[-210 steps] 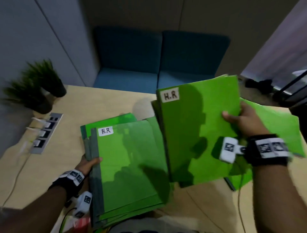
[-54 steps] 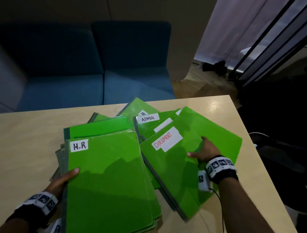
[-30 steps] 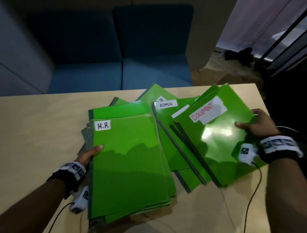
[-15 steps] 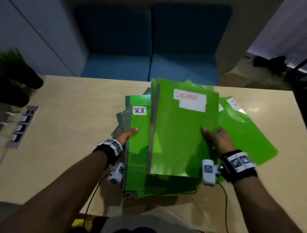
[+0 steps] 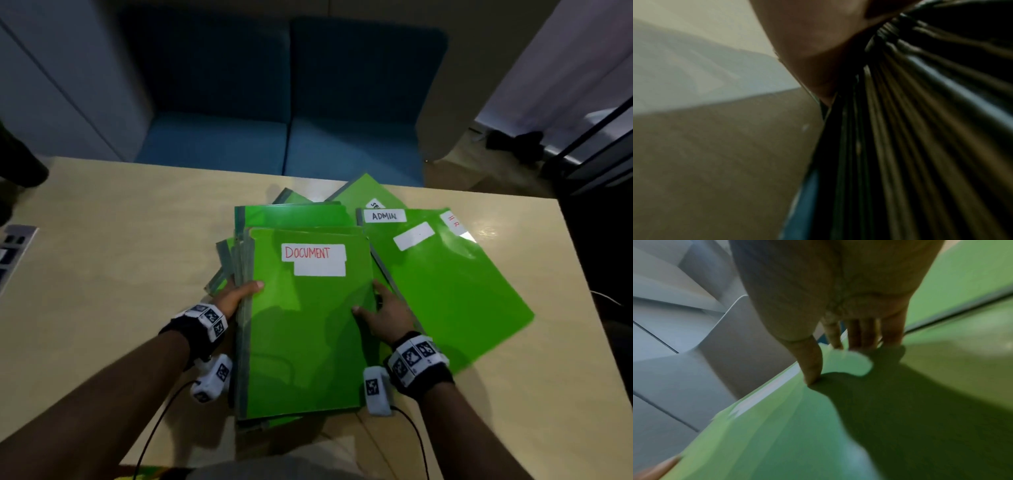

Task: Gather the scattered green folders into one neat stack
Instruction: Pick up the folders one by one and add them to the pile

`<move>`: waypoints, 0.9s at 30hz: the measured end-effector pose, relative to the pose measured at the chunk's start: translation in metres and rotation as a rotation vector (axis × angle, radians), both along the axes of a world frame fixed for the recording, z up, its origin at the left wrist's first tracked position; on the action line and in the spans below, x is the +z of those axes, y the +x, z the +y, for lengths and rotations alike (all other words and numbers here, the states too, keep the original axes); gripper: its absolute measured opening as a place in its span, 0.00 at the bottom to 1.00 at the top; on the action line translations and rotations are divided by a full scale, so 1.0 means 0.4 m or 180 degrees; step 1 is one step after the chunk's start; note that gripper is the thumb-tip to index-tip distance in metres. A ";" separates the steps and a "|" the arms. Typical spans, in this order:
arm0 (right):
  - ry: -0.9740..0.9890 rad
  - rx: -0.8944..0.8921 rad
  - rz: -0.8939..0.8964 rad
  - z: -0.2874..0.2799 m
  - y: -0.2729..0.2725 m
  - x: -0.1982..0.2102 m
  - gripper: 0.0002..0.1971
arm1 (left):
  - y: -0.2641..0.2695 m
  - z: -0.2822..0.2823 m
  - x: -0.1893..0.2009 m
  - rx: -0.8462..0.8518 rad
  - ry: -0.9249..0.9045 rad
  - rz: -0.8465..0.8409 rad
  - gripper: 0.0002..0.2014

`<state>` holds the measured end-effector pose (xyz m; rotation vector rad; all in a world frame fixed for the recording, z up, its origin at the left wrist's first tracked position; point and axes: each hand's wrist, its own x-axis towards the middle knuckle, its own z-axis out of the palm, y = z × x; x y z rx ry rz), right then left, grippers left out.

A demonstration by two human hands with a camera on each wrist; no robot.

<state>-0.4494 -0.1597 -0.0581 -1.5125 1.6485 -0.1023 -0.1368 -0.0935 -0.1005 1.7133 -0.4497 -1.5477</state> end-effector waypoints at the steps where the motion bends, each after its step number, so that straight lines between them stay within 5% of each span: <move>1: -0.0080 0.0155 0.0034 -0.020 -0.029 0.002 0.32 | 0.001 -0.002 -0.002 0.0045 -0.0061 0.0001 0.55; 4: -0.0601 0.0051 0.0420 -0.108 -0.148 -0.006 0.24 | 0.003 -0.004 -0.015 0.0160 -0.0193 0.0011 0.53; 10: -0.0249 -0.0732 0.1520 -0.176 -0.377 -0.054 0.41 | -0.002 -0.002 -0.023 0.0328 -0.0162 0.0101 0.47; 16: -0.0782 -0.0487 0.2002 -0.151 -0.359 -0.068 0.39 | 0.016 0.019 -0.040 0.0220 -0.0210 0.0037 0.52; 21: -0.0456 -0.0773 0.1778 -0.182 -0.360 -0.071 0.47 | 0.018 0.018 -0.039 0.0203 -0.0186 -0.0109 0.55; 27: -0.0599 -0.0358 0.1690 -0.240 -0.299 -0.071 0.53 | 0.031 0.015 -0.063 0.0274 0.0016 -0.0157 0.53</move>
